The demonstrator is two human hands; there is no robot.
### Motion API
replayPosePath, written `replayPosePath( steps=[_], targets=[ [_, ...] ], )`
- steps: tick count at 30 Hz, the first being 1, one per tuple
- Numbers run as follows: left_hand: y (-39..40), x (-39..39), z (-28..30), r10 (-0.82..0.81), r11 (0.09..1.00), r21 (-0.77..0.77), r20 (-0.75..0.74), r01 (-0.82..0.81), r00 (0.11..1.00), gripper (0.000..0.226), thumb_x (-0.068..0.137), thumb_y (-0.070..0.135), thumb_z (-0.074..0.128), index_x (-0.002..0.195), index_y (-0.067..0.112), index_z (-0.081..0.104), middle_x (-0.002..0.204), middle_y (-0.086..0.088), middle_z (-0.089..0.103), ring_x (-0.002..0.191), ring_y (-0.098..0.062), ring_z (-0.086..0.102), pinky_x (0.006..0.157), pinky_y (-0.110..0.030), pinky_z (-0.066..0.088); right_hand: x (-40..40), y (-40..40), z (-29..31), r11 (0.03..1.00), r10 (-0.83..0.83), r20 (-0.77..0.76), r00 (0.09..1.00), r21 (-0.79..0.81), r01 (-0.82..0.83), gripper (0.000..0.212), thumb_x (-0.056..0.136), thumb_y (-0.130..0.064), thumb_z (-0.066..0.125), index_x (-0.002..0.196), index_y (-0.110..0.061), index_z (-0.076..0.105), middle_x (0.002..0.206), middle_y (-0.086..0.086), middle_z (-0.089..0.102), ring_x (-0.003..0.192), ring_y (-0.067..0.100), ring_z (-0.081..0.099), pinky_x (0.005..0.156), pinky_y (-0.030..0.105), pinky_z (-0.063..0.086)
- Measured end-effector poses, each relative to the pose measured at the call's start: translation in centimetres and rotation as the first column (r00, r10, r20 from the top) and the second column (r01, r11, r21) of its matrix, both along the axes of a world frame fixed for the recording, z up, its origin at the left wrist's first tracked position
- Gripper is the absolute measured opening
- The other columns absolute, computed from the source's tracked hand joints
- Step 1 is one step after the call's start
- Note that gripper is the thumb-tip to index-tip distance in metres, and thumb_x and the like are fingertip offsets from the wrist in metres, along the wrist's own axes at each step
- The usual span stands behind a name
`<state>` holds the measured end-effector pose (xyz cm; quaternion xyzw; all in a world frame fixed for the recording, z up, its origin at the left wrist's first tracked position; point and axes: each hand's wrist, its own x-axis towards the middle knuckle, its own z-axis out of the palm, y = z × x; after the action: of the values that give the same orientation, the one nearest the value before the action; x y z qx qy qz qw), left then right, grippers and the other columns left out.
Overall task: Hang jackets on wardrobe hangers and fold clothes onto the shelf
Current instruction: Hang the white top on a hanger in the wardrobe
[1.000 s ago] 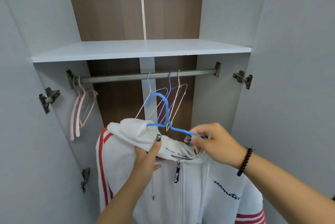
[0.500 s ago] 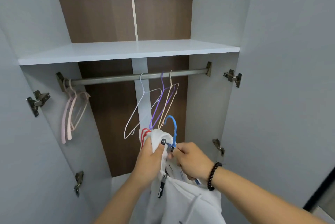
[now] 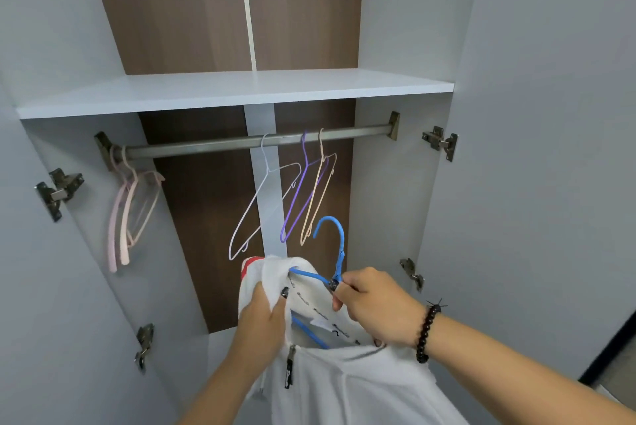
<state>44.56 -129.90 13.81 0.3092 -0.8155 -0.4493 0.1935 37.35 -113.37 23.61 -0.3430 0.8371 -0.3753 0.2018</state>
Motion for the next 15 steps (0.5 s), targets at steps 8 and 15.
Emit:
replayPosePath(
  steps=[8,15],
  targets=[
    [2.2,-0.6,-0.3,-0.256,0.966,0.038,0.020,0.255,0.966,0.018,0.098,0.035,0.050,0.110,0.026,0.042,0.095,0.007,0.060,0.084,-0.004,0.059,0.071,-0.014,0.050,-3.2,1.3,-0.8,0.989,-0.150,-0.076,0.986,-0.006,0.150,0.032,0.093,-0.014,0.046,0.067,-0.017,0.065,0.037,-0.016,0.048,0.036,0.003,0.039,0.044,0.013,0.032],
    [1.0,-1.6,-0.3,-0.301,0.953,0.011,0.090,0.302,0.949,0.017,0.096,0.023,0.053,0.111,0.026,0.047,0.085,-0.008,0.067,0.081,-0.017,0.064,0.065,-0.015,0.048,-6.4,2.9,-0.3,0.938,-0.340,0.018,0.940,-0.068,0.340,0.033,0.091,-0.013,0.052,0.062,-0.019,0.066,0.049,-0.003,0.046,0.038,0.006,0.033,0.038,0.012,0.027]
  ],
)
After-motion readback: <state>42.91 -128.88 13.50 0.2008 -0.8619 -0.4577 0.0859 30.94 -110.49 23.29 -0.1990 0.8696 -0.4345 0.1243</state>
